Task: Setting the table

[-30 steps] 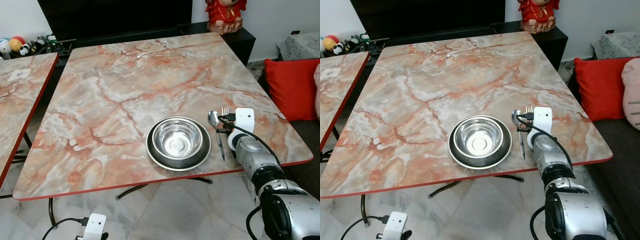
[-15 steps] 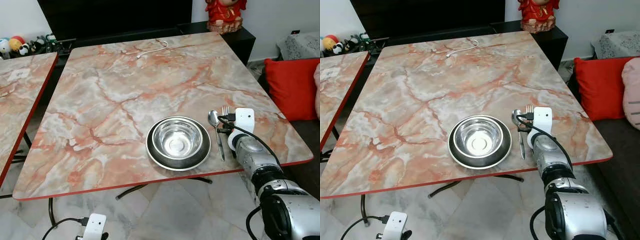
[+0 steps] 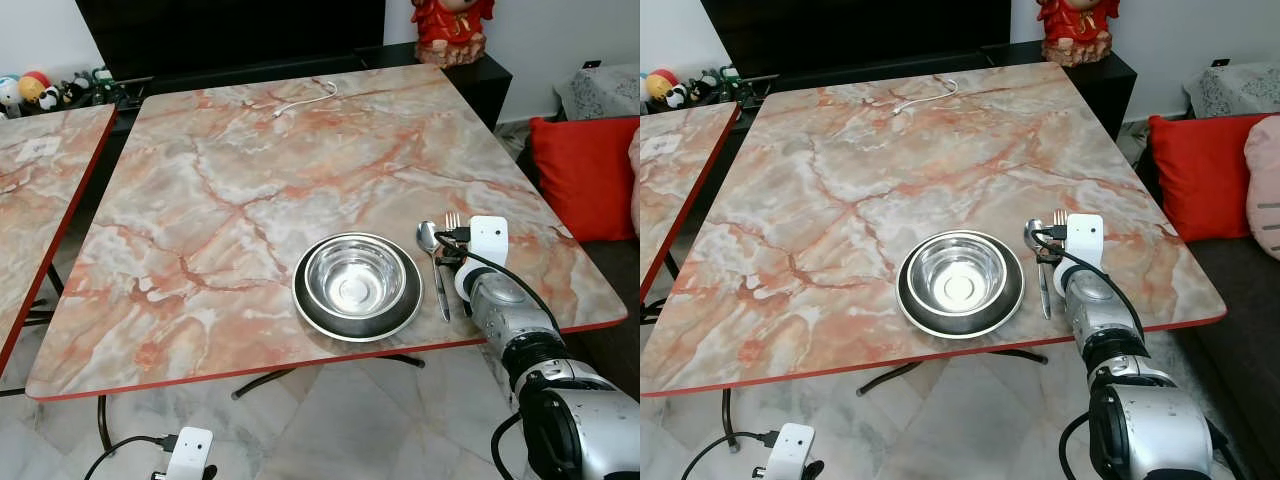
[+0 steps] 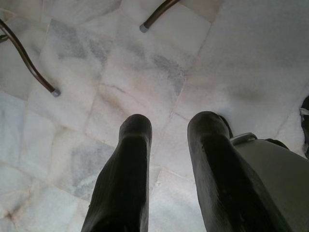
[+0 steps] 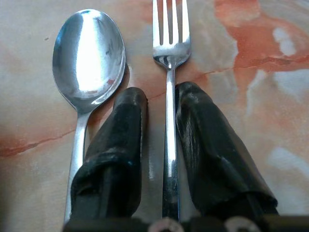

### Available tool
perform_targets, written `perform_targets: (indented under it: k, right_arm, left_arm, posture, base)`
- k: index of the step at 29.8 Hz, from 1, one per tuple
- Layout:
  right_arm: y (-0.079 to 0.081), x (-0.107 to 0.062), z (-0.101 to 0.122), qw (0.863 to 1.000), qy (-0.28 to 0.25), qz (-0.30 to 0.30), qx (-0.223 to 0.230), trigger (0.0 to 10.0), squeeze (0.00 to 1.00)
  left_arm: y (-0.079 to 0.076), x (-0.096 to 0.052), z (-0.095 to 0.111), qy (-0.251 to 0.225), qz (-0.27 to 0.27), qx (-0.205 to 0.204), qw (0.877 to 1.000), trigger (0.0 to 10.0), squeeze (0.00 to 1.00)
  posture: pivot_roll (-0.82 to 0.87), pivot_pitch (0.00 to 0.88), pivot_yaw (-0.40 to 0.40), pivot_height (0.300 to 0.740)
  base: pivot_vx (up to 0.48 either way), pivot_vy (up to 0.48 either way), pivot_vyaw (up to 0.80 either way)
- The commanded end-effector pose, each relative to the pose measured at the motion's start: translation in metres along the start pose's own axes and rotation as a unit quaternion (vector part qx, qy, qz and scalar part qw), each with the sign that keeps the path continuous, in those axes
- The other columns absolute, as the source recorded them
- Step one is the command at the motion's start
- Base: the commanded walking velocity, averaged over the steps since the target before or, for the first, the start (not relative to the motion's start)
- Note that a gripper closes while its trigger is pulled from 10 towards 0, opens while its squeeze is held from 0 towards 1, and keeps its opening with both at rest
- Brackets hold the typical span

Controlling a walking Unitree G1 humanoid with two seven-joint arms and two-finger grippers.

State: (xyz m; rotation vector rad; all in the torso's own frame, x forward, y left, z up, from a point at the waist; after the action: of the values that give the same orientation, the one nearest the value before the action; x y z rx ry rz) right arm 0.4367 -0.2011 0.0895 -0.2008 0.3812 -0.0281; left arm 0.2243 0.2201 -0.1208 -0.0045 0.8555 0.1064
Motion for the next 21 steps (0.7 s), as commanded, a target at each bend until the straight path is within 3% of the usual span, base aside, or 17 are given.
perform_targets:
  k: [1, 8, 11, 21]
  right_arm:
    - [0.004, 0.0, -0.006, 1.0, 0.009, 0.005, -0.007, 10.0, 0.0]
    - [-0.001, 0.0, -0.001, 1.0, -0.005, -0.01, -0.006, 10.0, 0.0]
    - [-0.005, -0.001, 0.002, 0.999, -0.016, -0.023, -0.026, 10.0, 0.0]
    - [-0.015, -0.005, 0.024, 0.995, -0.08, -0.058, -0.034, 10.0, 0.0]
  left_arm:
    - [0.005, -0.002, -0.009, 0.016, 0.003, 0.006, 1.0, 10.0, 0.0]
    - [0.005, -0.002, -0.009, 0.016, 0.003, 0.004, 1.0, 10.0, 0.0]
    - [0.006, -0.002, -0.01, 0.015, 0.009, -0.003, 1.0, 10.0, 0.0]
    - [0.006, -0.002, -0.009, 0.014, 0.01, -0.004, 1.0, 10.0, 0.0]
  posture:
    - [-0.11, 0.068, 0.087, 0.74]
    - [-0.11, 0.073, 0.086, 0.74]
    - [-0.11, 0.072, 0.086, 0.74]
    - [-0.12, 0.079, 0.085, 0.74]
  base:
    - [0.0, 0.0, 0.0]
    - [0.0, 0.0, 0.0]
    - [0.0, 0.0, 0.0]
    - [0.0, 0.0, 0.0]
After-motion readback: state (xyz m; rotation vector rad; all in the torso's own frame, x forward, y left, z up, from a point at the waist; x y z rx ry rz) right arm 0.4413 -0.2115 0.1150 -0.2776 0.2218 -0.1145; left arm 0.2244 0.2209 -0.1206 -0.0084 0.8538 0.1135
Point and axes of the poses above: a point about 5 cm out from each wrist's last joint towards the gripper, its own x axis pointing out of the wrist towards the gripper, its own z axis along the axis of the wrist's last joint, y = z × x, the point moved 6 cm from there along x, pointing out of the wrist towards the gripper, and after that the axes turned 13 degrees about -x, right-handed, at the moved point
